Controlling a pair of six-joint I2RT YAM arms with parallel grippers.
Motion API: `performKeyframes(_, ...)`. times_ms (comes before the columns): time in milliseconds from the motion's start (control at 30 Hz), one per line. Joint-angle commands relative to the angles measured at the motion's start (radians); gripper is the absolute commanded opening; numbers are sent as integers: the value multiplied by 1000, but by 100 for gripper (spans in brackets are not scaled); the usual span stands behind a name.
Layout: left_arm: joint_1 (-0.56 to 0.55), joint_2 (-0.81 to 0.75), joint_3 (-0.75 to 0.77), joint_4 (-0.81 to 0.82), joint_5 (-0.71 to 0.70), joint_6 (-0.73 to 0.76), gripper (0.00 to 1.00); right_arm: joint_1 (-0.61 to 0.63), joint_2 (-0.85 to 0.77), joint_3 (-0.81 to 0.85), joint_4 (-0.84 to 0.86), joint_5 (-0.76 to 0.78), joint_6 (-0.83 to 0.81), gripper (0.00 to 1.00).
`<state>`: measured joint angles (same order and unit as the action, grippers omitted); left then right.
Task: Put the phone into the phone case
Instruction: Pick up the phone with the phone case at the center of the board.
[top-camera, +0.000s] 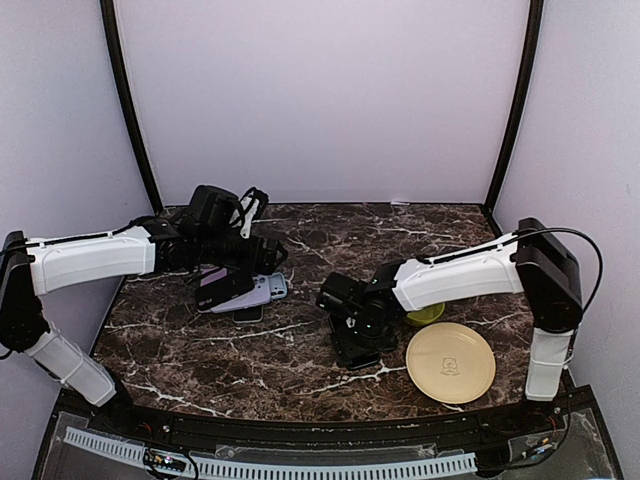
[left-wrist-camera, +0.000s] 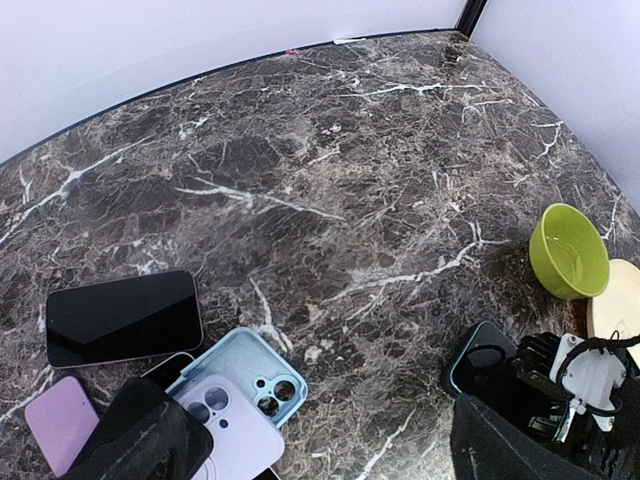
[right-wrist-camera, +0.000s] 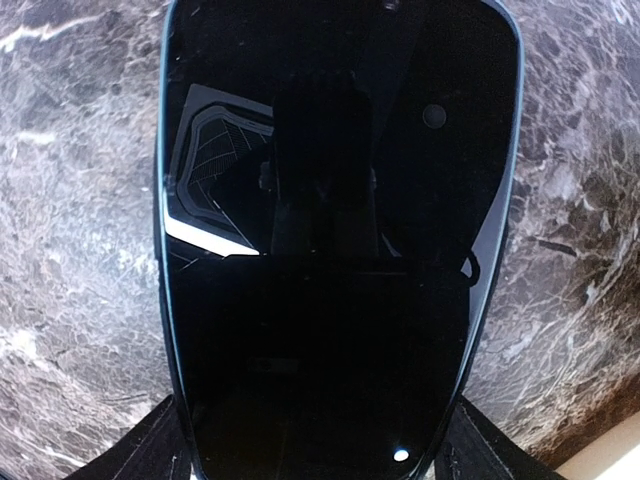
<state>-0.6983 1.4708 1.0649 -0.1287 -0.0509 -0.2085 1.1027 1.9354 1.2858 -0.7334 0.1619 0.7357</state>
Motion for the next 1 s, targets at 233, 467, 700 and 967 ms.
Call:
performKeyframes(233,-1,-29,-4,9,-2,18,93,26,-35,33,22,89,-42,50)
performKeyframes(467,0,-51,-16,58,103,24,93,81,-172,44,191,294,-90,41)
performKeyframes(700,-1,-128,-85,250,394,28,93,146,-325,-80,601,461,-229,36)
performKeyframes(967,-1,-274,-306,692,604,-107,94,197,-366,-122,854,577,-354,31)
